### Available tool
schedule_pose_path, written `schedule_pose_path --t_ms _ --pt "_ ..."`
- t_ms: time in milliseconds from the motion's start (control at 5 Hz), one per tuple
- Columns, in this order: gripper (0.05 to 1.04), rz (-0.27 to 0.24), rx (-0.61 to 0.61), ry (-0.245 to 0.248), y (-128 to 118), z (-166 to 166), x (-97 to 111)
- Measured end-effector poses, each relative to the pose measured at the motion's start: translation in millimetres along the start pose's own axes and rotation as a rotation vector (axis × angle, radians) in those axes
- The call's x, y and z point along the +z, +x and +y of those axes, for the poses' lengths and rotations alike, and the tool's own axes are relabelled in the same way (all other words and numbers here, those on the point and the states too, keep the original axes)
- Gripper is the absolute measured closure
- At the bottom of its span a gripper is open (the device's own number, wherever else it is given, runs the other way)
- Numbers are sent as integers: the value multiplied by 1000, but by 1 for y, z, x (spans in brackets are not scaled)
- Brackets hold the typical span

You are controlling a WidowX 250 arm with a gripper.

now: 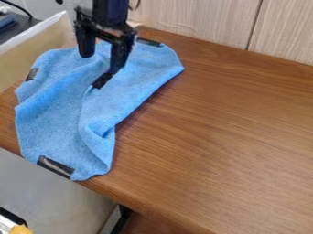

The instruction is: Unfold the cloth from top left to to bottom right

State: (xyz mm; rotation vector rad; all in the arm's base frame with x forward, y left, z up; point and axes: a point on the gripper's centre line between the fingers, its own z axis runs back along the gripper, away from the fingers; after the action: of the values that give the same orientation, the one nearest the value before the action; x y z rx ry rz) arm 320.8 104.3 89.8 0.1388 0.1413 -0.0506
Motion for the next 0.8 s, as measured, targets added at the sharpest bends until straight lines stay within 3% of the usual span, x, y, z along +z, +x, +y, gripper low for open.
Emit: schedule_pose_path --t_ms 200,400,800 --pt "83 -26 -51 -52 6 -6 -5" --pt "133 -22 -69 -58 3 -4 -10" --pt "727 -15 -62 -54 2 -7 -14"
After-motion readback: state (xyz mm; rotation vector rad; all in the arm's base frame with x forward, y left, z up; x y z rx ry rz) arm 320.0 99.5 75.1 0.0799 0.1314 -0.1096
